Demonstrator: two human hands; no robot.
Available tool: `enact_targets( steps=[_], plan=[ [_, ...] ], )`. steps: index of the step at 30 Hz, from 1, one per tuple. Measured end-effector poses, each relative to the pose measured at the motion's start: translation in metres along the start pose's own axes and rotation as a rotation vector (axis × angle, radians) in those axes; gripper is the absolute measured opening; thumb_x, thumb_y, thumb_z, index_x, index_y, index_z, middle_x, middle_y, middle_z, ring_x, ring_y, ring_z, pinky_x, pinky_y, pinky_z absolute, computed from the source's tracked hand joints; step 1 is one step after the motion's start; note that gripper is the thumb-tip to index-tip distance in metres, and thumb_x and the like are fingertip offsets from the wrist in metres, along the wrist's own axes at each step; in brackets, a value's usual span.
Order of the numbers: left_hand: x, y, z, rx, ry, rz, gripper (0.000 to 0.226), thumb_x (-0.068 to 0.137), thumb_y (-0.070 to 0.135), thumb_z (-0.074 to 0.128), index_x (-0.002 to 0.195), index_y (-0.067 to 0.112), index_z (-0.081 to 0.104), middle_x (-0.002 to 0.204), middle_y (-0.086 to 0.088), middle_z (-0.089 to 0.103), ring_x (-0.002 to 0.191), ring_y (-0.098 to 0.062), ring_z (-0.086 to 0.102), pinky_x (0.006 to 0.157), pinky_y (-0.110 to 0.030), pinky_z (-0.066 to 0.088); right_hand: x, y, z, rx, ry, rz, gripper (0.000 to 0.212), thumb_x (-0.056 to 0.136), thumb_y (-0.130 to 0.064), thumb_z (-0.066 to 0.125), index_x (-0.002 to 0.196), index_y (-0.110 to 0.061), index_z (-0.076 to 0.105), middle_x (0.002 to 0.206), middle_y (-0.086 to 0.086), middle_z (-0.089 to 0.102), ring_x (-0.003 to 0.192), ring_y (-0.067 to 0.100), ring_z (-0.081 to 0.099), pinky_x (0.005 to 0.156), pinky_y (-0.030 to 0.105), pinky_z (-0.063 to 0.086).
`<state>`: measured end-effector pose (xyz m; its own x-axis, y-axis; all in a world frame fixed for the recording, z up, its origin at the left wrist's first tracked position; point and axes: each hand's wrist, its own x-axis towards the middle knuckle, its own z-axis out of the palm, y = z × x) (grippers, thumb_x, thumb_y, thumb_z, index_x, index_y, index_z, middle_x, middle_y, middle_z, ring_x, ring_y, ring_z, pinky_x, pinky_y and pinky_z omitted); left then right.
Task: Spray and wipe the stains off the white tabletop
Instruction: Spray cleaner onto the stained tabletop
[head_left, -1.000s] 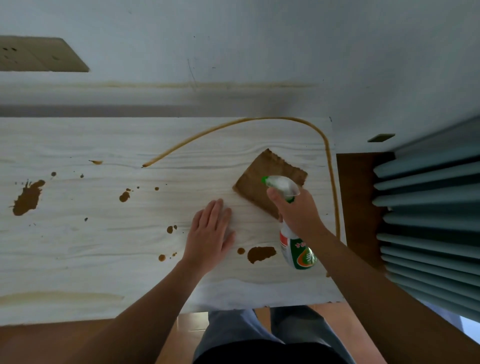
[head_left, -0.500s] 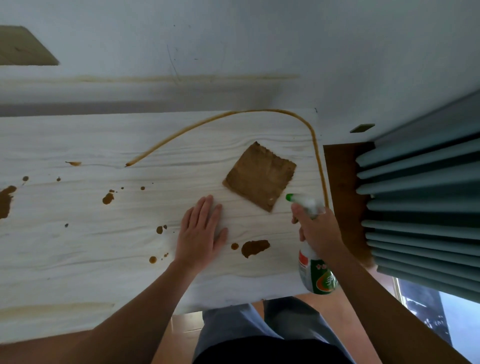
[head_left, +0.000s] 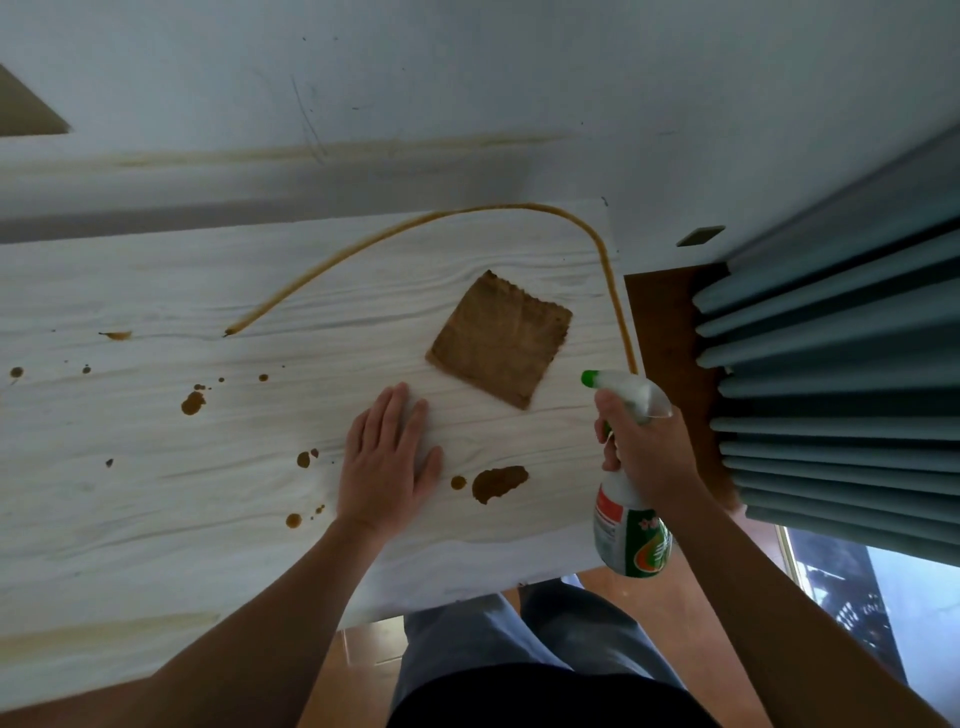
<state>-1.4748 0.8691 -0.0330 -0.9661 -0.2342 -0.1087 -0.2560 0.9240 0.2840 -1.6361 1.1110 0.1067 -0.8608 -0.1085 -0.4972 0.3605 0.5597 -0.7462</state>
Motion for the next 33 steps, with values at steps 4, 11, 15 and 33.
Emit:
enact_targets(
  steps=[4,11,15,33],
  plan=[
    [0.0,0.0,0.0,0.0,0.01,0.002,0.068,0.104,0.054,0.034,0.157,0.012,0.038,0.166,-0.017,0.031,0.155,-0.033,0.027,0.125,-0.051,0.025,0.003,-0.001,-0.005,-0.002,-0.045,-0.043,0.018,0.099,-0.035,0.06,0.095,-0.018,0.064,0.082,0.001,0.074,0.05,0.017,0.058,0.049,0.025,0.051],
    [0.0,0.0,0.001,0.011,0.016,0.005,0.068,0.104,0.054,0.035,0.157,0.012,0.038,0.167,-0.016,0.031,0.155,-0.032,0.027,0.125,-0.05,0.024,0.002,0.0,-0.008,0.157,-0.011,0.053,0.021,0.099,-0.034,0.06,0.093,-0.014,0.061,0.073,0.003,0.067,0.051,0.014,0.054,0.054,0.031,0.049],
    [0.0,0.0,0.001,0.01,0.007,0.003,0.068,0.104,0.053,0.036,0.158,0.013,0.037,0.167,-0.015,0.029,0.156,-0.032,0.025,0.125,-0.051,0.026,0.006,-0.004,-0.006,0.081,-0.086,-0.039,0.017,0.101,-0.033,0.057,0.108,-0.018,0.063,0.094,0.002,0.075,0.051,0.018,0.056,0.052,0.031,0.051],
    [0.001,-0.002,0.003,-0.003,0.026,0.008,0.067,0.103,0.053,0.036,0.157,0.013,0.039,0.167,-0.015,0.031,0.156,-0.032,0.027,0.125,-0.049,0.023,0.012,-0.003,0.002,0.052,-0.054,-0.041,0.01,0.101,-0.027,0.059,0.107,-0.022,0.064,0.095,0.004,0.076,0.051,0.021,0.057,0.054,0.035,0.049]
  ],
)
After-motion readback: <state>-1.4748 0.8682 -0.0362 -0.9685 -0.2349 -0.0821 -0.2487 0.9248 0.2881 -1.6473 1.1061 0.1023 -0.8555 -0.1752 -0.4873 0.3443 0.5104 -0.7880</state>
